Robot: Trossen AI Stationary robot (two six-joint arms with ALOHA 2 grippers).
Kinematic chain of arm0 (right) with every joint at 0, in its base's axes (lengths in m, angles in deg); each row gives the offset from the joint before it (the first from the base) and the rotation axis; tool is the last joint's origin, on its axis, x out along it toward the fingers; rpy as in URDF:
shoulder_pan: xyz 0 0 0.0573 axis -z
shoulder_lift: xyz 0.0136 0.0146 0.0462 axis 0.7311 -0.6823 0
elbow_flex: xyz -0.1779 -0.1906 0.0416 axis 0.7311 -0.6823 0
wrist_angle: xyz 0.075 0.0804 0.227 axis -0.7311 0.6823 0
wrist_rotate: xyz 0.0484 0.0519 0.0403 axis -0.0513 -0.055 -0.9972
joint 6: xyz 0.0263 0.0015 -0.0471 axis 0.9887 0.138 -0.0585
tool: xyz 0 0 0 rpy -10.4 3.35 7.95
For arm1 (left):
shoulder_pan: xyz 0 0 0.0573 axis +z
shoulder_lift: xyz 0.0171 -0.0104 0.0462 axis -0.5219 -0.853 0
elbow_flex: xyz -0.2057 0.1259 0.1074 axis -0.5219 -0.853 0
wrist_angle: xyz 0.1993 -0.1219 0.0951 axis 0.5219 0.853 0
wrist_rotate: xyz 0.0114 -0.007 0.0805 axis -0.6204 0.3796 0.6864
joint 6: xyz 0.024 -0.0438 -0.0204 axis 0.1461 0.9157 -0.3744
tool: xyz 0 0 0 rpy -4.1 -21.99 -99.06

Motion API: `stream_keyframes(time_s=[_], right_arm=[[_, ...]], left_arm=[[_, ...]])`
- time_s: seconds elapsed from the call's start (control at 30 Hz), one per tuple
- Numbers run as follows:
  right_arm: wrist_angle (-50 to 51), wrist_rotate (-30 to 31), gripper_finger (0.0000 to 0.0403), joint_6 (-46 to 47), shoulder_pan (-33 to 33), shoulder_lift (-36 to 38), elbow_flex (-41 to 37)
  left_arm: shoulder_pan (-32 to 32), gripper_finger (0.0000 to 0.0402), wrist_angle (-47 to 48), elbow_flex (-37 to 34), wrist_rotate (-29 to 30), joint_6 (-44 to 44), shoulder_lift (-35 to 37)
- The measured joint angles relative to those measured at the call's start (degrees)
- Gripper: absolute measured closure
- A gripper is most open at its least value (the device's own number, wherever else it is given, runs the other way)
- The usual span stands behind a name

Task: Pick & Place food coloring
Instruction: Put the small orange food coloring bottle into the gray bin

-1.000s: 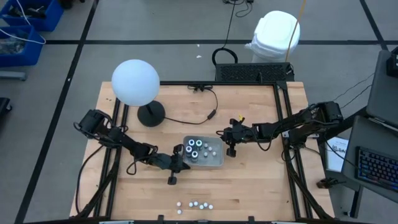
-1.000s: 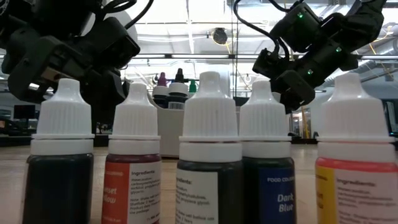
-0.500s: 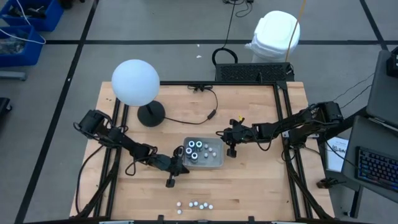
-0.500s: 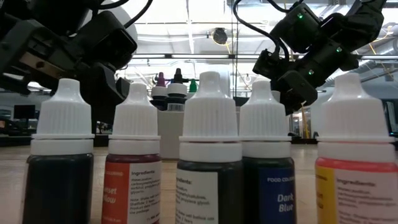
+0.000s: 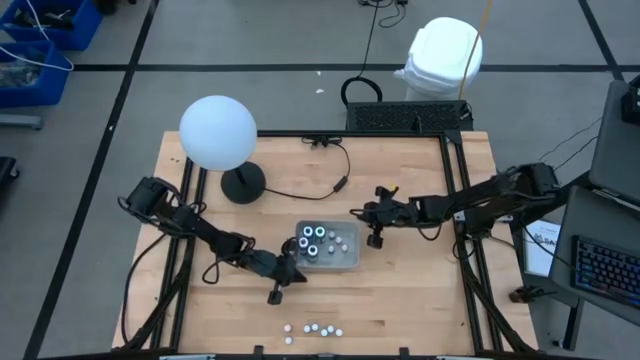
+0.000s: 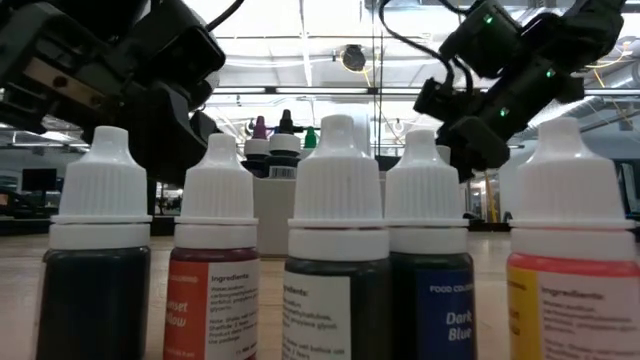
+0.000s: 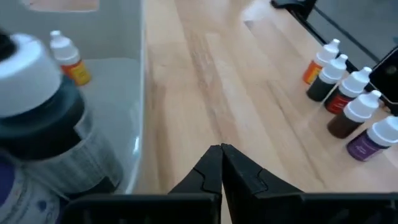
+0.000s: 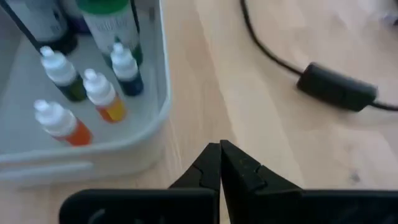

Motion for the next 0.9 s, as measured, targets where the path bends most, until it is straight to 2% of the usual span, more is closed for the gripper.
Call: stream_keyframes(time_s=[0.2, 0.47, 0.6, 0.73, 0.9], right_arm=[[6.72, 0.01, 0.0403, -0.72, -1.09, 10.30, 0.00], [16.05, 0.09, 0.0403, -0.04, -9.33, 27.12, -0.02], [15.03, 0.17, 0.0403, 0.97, -16.15, 33.66, -1.54], [13.47, 0.95, 0.0403, -2.59, -21.88, 40.07, -5.61], [10.93, 4.52, 0.0403, -2.80, -22.45, 51.54, -11.85]], left_arm=[[-2.33, 0.0394, 9.77, 6.33, -0.07, -3.09, 0.14], [-7.18, 0.0398, 26.19, 14.98, 3.16, -3.49, 4.24], [-10.69, 0.0388, 32.53, 18.16, 4.86, -3.27, 6.60], [-14.09, 0.0393, 38.63, 21.00, 8.65, -1.85, 7.74], [-16.63, 0.0392, 42.49, 22.35, 10.82, -1.14, 7.69]])
